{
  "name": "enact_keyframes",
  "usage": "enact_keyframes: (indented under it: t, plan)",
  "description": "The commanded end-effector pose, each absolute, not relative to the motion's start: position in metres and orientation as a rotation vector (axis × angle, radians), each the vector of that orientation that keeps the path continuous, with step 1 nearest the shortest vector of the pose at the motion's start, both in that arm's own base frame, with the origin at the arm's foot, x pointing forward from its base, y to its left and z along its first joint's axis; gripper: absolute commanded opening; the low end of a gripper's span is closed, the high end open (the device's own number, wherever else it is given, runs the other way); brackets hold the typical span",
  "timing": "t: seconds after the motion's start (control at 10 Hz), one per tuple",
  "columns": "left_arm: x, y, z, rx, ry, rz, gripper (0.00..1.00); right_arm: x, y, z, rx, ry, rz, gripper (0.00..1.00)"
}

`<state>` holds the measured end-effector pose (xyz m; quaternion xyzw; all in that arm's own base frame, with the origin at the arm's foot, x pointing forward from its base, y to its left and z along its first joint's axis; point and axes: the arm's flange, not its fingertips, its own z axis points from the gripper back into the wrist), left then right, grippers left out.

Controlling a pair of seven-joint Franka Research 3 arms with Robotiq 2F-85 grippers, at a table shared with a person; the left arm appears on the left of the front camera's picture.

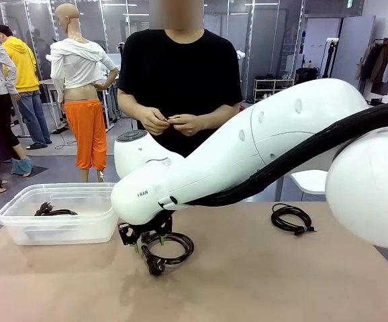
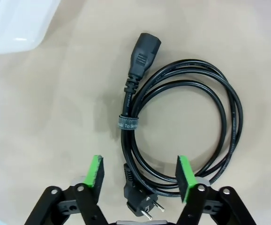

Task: Organize and store the cables.
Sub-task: Place the Power Cable into the Organizing box.

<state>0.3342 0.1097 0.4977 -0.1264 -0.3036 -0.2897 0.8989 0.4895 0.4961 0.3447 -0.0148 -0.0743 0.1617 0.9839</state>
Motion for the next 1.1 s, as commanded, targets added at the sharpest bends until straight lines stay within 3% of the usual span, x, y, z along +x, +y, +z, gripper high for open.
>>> enact_keyframes:
  t: [0.0,0.3,0.5,0.6,1.0]
  plan:
    - [0.335,0.108,0.499,-0.251,-0.626,-0.590,0.99,0.478,0.476,0.354,0.010,-0.170,0.321,0.96]
    - [0.320,0.109,0.514,-0.223,-0.643,-0.637,0.99,0.486,0.427,0.395,0.203,-0.180,0.362,1.00]
    - [0.309,0.075,0.528,-0.247,-0.605,-0.646,0.99,0.476,0.371,0.428,0.239,-0.226,0.494,1.00]
    - [0.306,0.054,0.536,-0.267,-0.545,-0.603,0.99,0.463,0.335,0.444,0.345,-0.268,0.539,1.00]
    - [0.290,-0.029,0.551,-0.219,-0.463,-0.521,0.99,0.410,0.213,0.472,0.438,-0.438,0.693,1.00]
